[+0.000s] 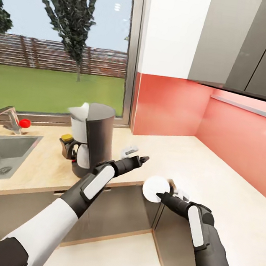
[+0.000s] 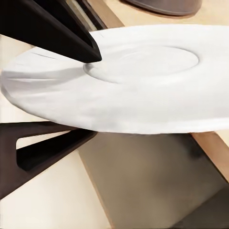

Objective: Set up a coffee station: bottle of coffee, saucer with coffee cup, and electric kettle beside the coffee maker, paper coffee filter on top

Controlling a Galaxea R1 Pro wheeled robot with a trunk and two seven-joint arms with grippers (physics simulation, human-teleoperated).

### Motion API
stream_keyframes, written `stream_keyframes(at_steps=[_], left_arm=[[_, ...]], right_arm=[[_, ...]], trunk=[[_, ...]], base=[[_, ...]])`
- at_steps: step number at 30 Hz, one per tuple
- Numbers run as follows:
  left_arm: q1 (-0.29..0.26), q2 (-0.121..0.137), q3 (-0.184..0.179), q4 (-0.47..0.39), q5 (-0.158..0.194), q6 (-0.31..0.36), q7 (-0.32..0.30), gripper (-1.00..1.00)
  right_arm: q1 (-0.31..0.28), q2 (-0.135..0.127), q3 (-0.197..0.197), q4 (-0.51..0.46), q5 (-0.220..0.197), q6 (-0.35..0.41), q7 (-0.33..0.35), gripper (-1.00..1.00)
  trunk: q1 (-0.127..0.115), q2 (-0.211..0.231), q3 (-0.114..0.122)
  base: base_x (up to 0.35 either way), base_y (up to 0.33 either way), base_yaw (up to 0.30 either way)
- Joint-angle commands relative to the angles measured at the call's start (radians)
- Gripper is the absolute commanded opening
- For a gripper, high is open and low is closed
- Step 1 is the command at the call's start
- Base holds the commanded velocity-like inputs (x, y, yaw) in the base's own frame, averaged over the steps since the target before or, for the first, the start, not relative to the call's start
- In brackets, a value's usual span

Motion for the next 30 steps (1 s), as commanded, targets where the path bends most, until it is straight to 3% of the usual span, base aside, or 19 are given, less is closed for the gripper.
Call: stream_keyframes(at_steps=[1,4,10,11,14,15,19,20,21,24,27,30], left_arm=[[0.018,0.01,-0.002,-0.002,0.011,0.002,0.008,1.0],[0.092,0.045,0.0,-0.008,0.011,0.002,0.006,1.0],[0.321,0.217,0.002,-0.143,0.009,-0.004,0.006,1.0],[0.364,0.261,0.003,-0.163,0.01,-0.03,0.006,1.0],[0.462,0.349,0.002,-0.185,0.011,-0.152,0.005,1.0],[0.488,0.365,0.001,-0.185,0.011,-0.181,0.005,1.0],[0.595,0.388,-0.008,-0.131,0.005,-0.23,0.006,1.0],[0.621,0.39,-0.01,-0.078,-0.009,-0.233,0.006,1.0],[0.64,0.39,-0.012,0.034,-0.046,-0.234,0.006,1.0],[0.65,0.387,-0.012,0.218,-0.091,-0.235,0.005,1.0],[0.653,0.382,-0.012,0.411,-0.108,-0.237,0.006,1.0],[0.653,0.378,-0.011,0.542,-0.113,-0.237,0.006,1.0]], right_arm=[[-0.001,0.001,-0.004,-0.001,0.009,0.006,0.009,-1.0],[-0.001,0.001,-0.004,-0.001,0.009,0.006,0.009,-1.0],[-0.001,0.001,-0.004,-0.002,0.009,0.006,0.009,-1.0],[-0.001,0.001,-0.004,-0.002,0.009,0.006,0.009,-1.0],[-0.001,0.001,-0.004,-0.002,0.009,0.006,0.009,-1.0],[-0.001,0.001,-0.004,-0.002,0.009,0.006,0.009,-1.0],[-0.001,0.001,-0.004,-0.003,0.007,0.006,0.009,-1.0],[-0.002,0.001,-0.004,-0.003,0.008,0.006,0.009,-1.0],[-0.001,0.001,-0.004,-0.003,0.008,0.006,0.01,-1.0],[-0.001,0.002,-0.003,-0.002,0.007,0.006,0.011,-1.0],[-0.001,0.004,0.002,0.0,0.007,0.006,0.013,-1.0],[-0.001,0.004,0.003,-0.001,0.007,0.006,0.015,-1.0]], trunk=[[0.0,-0.003,-0.002],[0.0,-0.003,-0.002],[0.0,-0.003,-0.002],[0.0,-0.003,-0.002],[0.0,-0.003,-0.002],[0.0,-0.003,-0.002],[0.0,-0.003,-0.002],[0.0,-0.003,-0.002],[0.0,-0.003,-0.002],[0.0,-0.003,-0.002],[0.0,-0.003,-0.002],[0.0,-0.003,-0.002]], base=[[-0.312,0.207,0.0],[-0.311,0.207,0.0],[-0.229,0.165,0.0],[-0.048,0.038,0.0],[-0.02,0.016,0.0],[-0.006,0.005,0.0],[-0.002,0.002,0.0],[0.0,0.0,0.0],[0.0,0.0,0.0],[0.0,0.0,0.0],[0.0,0.0,0.0],[0.0,0.0,0.0]])
